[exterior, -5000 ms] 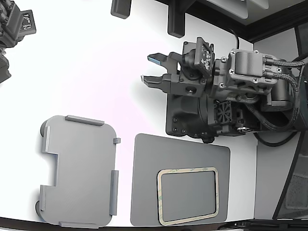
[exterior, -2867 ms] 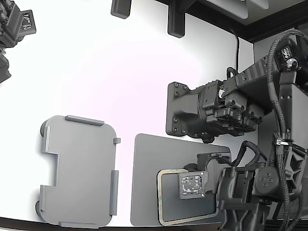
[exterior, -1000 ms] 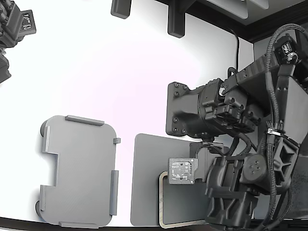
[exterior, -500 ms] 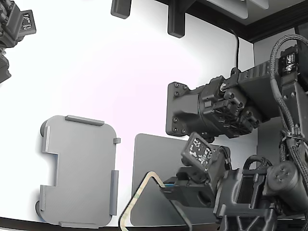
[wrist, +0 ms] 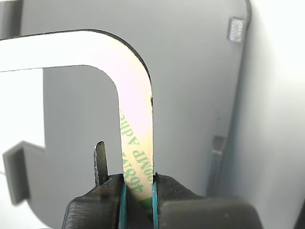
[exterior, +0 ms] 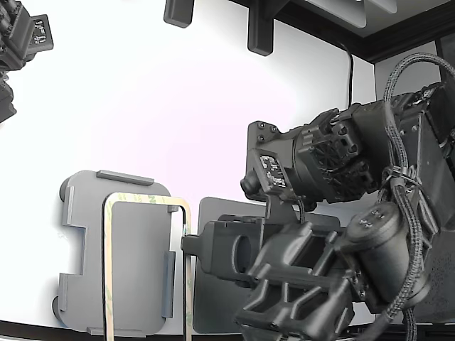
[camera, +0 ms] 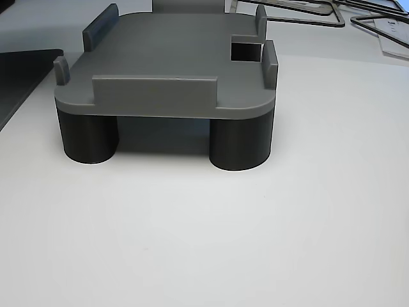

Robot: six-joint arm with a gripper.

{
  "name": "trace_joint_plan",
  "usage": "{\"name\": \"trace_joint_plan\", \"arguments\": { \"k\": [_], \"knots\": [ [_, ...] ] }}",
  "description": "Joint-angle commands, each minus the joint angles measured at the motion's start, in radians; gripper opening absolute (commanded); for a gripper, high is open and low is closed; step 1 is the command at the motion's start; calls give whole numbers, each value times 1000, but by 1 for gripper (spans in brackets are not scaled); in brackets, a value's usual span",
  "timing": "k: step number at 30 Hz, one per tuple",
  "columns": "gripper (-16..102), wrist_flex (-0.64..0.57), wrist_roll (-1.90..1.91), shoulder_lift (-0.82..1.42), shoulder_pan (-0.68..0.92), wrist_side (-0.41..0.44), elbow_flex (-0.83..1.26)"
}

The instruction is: Move top rectangular frame to the holder.

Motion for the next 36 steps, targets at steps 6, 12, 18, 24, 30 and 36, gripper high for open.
{"name": "trace_joint_plan", "arguments": {
  "k": [6,12,18,24,30,36],
  "knots": [
    [-11,9,-5,-52,-109,-100,-74],
    [-11,9,-35,-103,-153,-153,-78],
    [-11,8,-54,-130,-167,-179,-58],
    [-11,8,-57,-153,-169,-186,-63],
    [-11,8,-64,-176,-176,-183,-58],
    [-11,6,-64,-179,-179,-181,-54]
  ]
}}
